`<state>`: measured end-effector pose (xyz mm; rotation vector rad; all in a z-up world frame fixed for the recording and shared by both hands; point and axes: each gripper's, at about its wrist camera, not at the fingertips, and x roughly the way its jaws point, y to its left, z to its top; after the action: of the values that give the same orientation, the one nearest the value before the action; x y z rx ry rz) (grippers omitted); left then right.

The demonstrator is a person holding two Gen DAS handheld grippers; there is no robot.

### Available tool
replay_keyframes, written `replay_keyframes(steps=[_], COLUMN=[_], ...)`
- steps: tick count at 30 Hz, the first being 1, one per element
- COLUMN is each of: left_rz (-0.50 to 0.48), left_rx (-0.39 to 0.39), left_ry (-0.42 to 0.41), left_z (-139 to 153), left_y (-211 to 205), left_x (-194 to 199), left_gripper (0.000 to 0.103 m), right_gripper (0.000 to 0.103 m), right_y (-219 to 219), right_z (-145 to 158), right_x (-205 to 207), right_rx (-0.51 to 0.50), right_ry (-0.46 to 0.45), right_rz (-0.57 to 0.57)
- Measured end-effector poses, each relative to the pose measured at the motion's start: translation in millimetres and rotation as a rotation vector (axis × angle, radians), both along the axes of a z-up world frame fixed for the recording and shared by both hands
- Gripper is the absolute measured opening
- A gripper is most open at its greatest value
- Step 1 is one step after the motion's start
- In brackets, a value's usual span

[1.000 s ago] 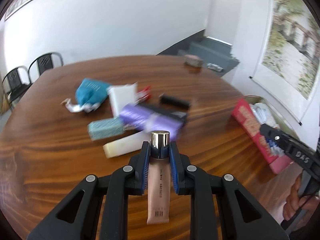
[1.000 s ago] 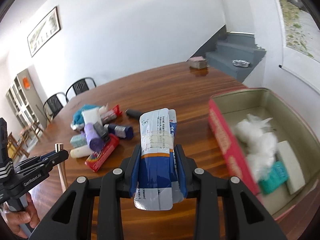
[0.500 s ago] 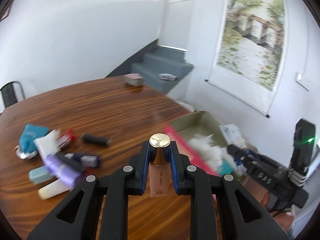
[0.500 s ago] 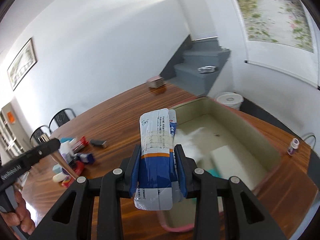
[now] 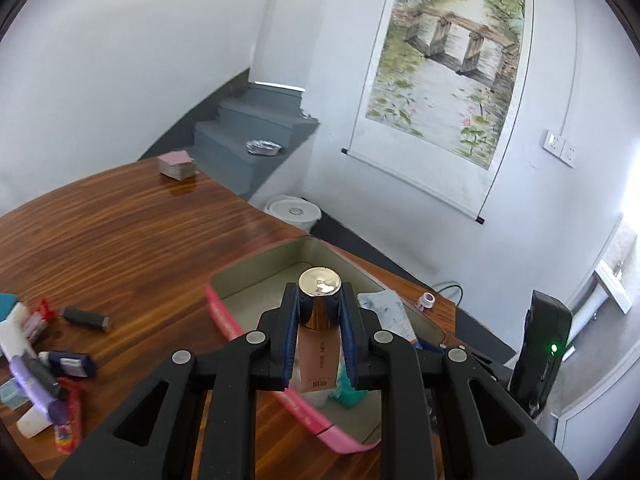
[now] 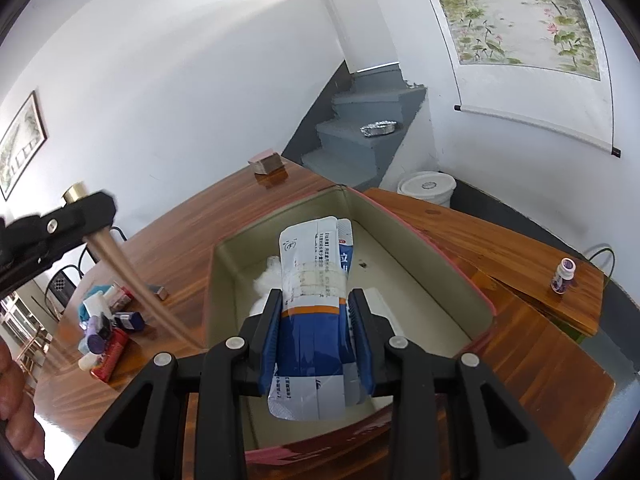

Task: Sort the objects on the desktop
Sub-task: 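Carry beige tube with left tool while right tool carries packet into red tin box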

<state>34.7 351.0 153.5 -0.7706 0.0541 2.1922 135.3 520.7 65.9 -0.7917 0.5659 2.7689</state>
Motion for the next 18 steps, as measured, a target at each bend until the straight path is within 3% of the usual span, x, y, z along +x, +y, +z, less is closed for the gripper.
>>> replay_keyframes(steps=[18], left_rz=[0.043], left_rx=[-0.101], left_ry=[-0.141], left_z=[-51], left_y=[38], left_x=[-42], left_gripper=[0.022], right_gripper=[0.038], right_y=[10], right_z=[-12], right_x=[-11], right_rx=[-0.006], right_ry=[-0.038], right_rz=[0.043])
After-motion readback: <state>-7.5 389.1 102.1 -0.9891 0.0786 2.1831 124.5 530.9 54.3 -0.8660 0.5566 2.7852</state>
